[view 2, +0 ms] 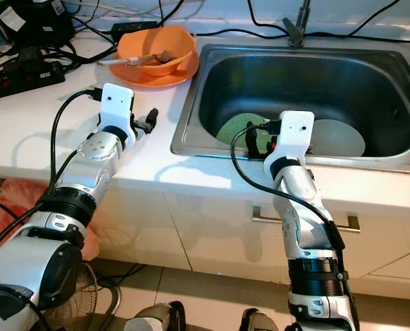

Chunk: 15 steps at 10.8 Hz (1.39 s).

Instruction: Kitchen organization

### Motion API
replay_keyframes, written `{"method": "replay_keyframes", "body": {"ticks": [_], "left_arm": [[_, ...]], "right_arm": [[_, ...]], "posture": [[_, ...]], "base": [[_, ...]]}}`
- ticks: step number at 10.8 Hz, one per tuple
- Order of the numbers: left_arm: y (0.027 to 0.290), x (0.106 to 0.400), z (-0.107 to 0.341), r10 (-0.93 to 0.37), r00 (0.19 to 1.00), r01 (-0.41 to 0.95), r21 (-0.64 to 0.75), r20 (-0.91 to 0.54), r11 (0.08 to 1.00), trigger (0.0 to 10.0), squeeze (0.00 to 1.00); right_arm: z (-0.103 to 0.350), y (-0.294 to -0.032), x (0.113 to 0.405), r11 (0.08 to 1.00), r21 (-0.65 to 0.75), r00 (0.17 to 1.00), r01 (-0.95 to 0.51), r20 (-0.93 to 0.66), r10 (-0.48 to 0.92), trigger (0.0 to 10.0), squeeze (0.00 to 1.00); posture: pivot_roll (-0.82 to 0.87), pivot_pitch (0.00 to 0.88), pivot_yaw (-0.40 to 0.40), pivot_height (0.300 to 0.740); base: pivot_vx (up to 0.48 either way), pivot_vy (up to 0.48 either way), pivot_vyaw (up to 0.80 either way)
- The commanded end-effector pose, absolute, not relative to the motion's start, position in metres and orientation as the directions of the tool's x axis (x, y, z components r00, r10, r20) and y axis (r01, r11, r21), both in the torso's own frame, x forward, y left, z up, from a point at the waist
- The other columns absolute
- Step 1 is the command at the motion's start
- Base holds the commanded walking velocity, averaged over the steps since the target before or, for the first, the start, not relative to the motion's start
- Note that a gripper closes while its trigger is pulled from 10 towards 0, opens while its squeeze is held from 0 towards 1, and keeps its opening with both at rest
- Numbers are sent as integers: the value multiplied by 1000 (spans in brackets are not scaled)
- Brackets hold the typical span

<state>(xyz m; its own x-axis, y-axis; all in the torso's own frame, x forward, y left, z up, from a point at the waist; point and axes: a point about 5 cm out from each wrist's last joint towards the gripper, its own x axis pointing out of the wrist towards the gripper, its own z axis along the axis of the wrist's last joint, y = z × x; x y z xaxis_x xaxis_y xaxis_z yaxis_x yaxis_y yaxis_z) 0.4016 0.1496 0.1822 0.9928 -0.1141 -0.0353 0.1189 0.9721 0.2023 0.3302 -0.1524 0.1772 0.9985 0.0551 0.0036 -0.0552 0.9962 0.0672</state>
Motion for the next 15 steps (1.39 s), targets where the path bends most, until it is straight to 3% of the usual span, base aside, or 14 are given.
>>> {"method": "replay_keyframes", "body": {"ticks": [1, 9, 15], "left_arm": [[151, 404, 186, -117, 992, 124, 226, -42, 966, 10000, 0], [136, 416, 224, -127, 989, 118, 118, 80, 986, 10000, 0], [150, 422, 243, -56, 992, 50, 54, 110, 997, 10000, 0]], "right_arm": [[175, -151, 328, 996, 79, 999, -52, -11, 53, 10000, 0], [172, -156, 315, 997, 61, 997, -53, -49, 56, 10000, 0], [169, -167, 296, 999, 32, 995, -28, -93, 31, 10000, 0]], "posture": [[50, 154, 86, 740], [0, 228, 62, 740], [-59, 274, 62, 740]], "base": [[0, 0, 0], [0, 0, 0], [0, 0, 0]]}}
